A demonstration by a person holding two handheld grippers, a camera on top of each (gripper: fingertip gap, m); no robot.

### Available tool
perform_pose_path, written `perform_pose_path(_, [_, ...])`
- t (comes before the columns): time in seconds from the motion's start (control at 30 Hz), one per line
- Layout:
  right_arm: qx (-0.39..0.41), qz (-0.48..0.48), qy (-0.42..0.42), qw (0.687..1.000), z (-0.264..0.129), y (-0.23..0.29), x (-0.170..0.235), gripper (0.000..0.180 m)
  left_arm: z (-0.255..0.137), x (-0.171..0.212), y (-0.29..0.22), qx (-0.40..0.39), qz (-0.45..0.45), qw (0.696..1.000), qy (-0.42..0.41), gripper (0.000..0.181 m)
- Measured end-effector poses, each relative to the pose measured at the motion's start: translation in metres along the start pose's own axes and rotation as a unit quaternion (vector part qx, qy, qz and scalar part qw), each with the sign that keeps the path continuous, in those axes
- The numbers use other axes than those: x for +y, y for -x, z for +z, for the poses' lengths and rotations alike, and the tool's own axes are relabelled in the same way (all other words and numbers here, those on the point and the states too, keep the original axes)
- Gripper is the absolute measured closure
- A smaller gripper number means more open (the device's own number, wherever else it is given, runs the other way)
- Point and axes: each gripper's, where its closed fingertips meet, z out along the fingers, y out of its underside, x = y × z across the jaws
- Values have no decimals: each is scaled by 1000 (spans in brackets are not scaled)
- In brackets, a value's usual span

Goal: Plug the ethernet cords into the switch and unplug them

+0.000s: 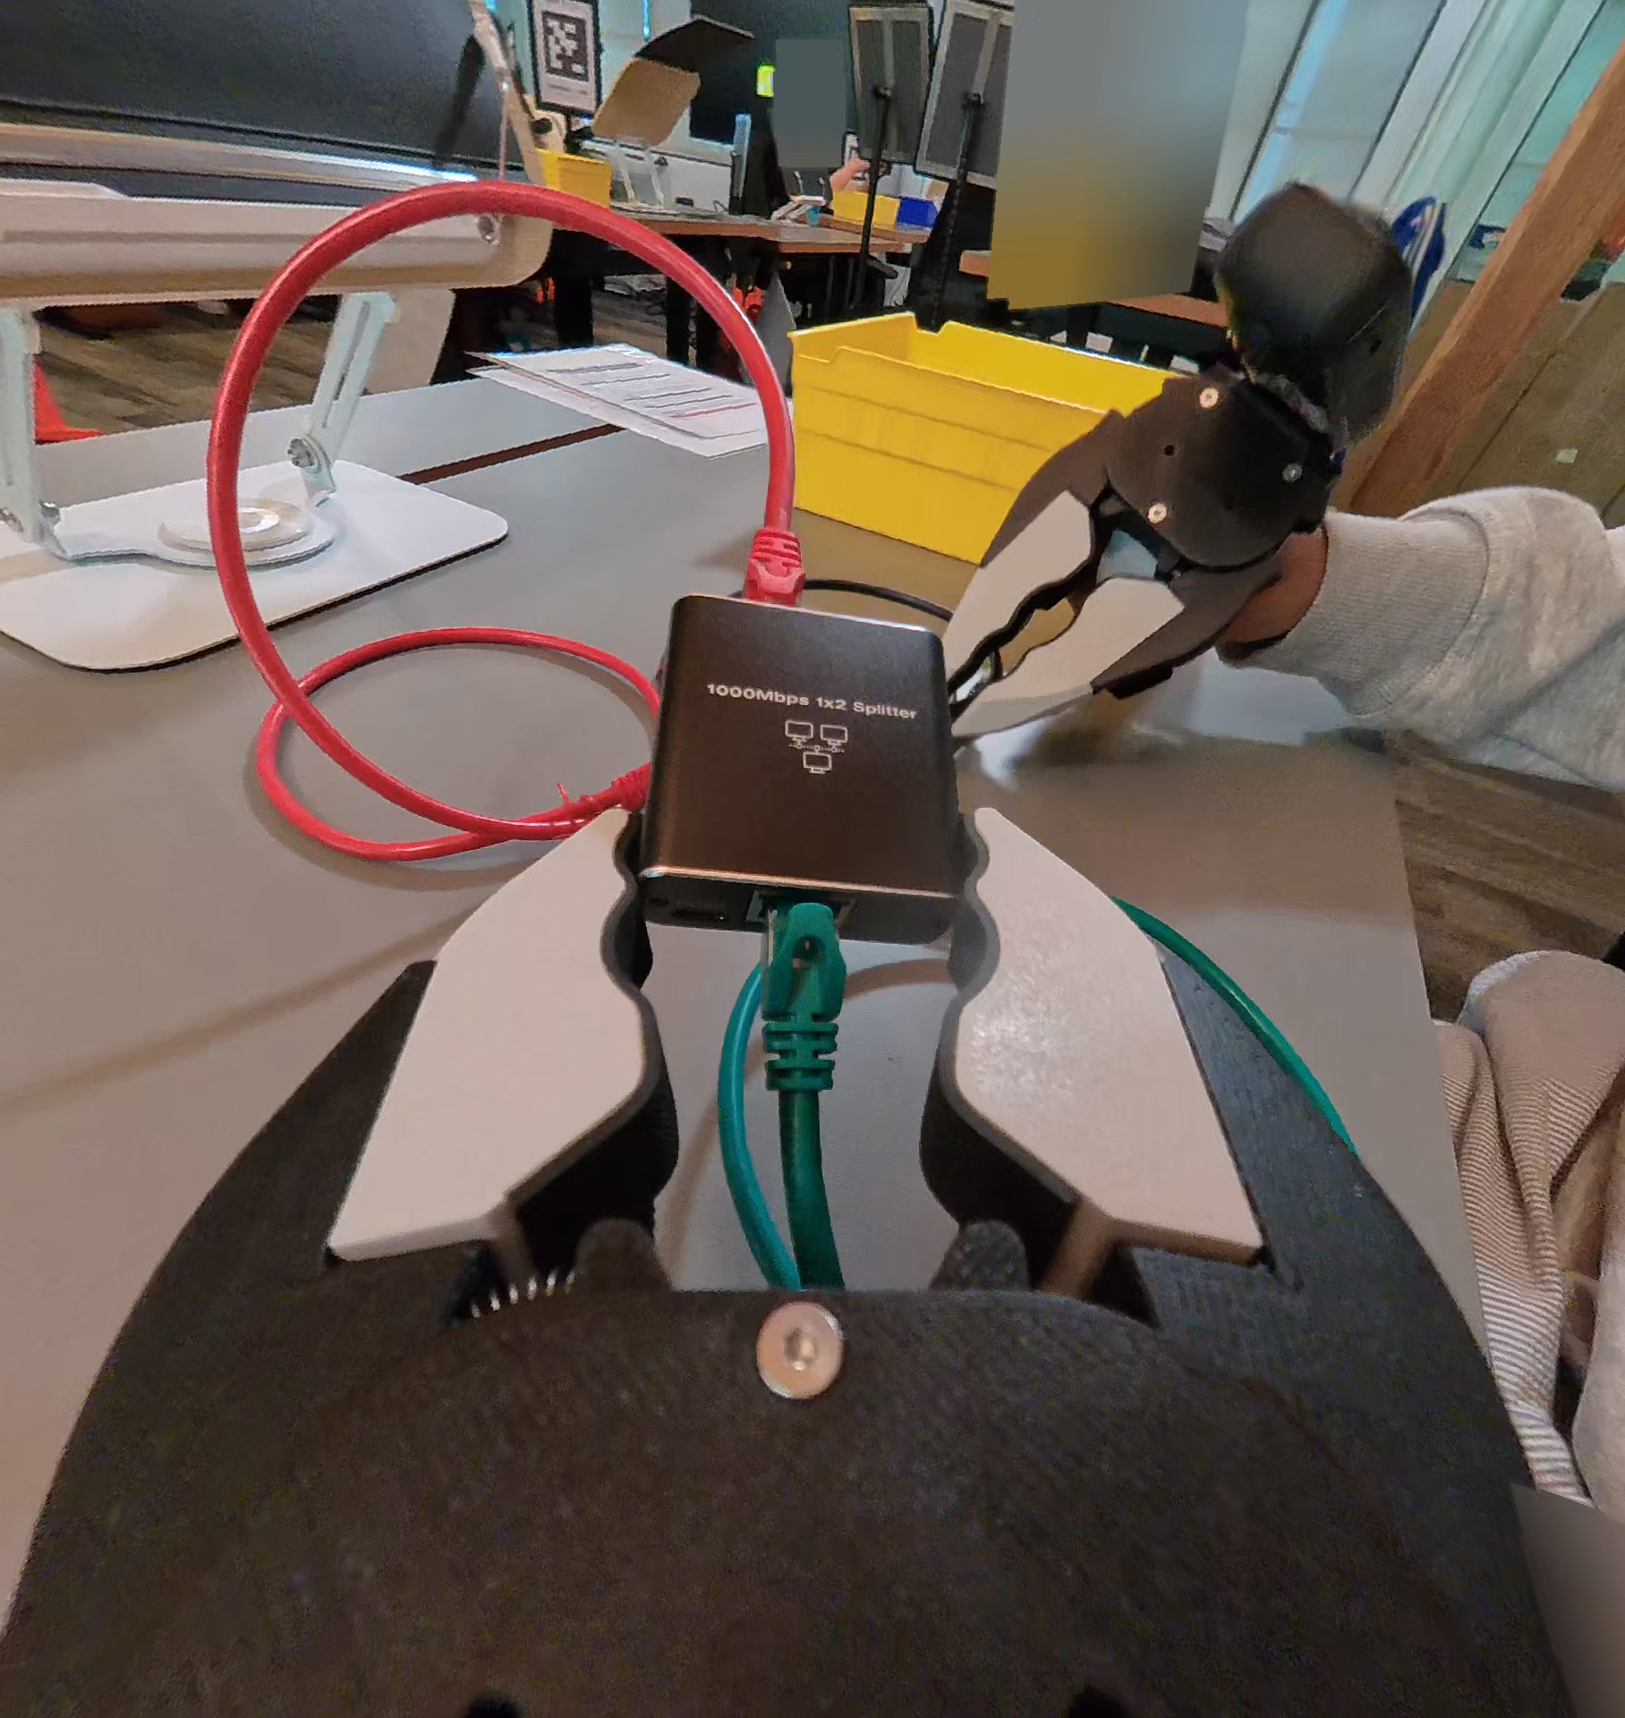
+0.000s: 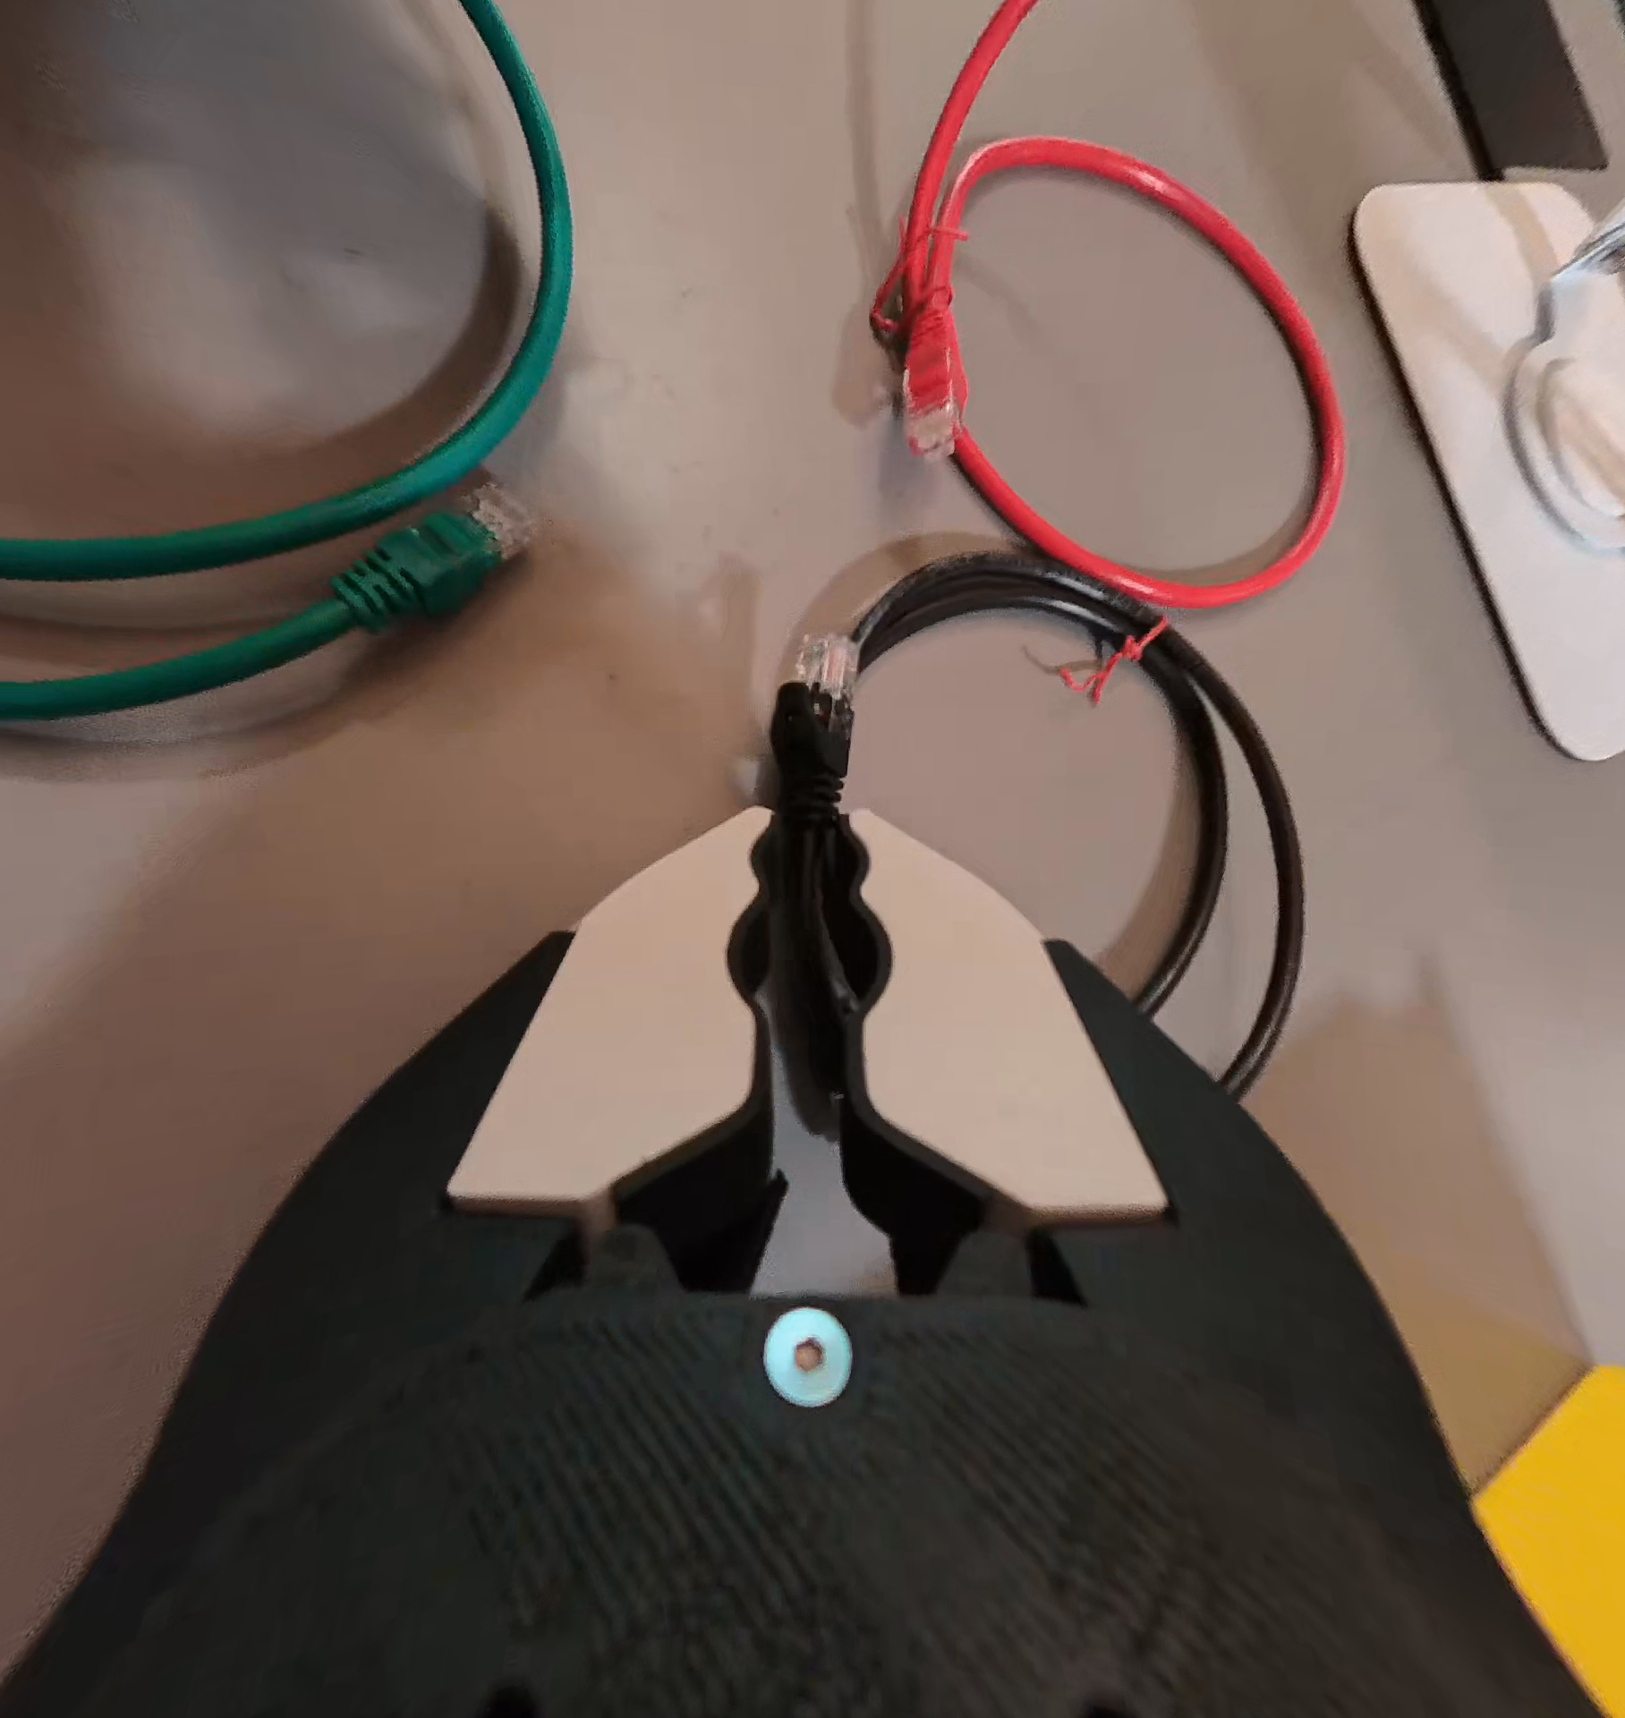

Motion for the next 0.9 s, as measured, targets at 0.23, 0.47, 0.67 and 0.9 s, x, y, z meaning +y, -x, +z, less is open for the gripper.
perform_pose_path(0.23, [-133,20,-84,987,-42,30,-44,170,5,7,-21,37,59,997,28,118])
perform_pose_path(0.47, [-173,-15,-73,982,-51,49,-59,170,23,36,-46,50,181,974,125,118])
perform_pose_path(0.67, [-186,-59,-46,980,-47,63,-55,170,27,40,-62,74,213,966,127,118])
perform_pose_path(0.9, [-199,-78,-52,976,-46,69,-55,170,25,40,-68,92,217,964,120,118])
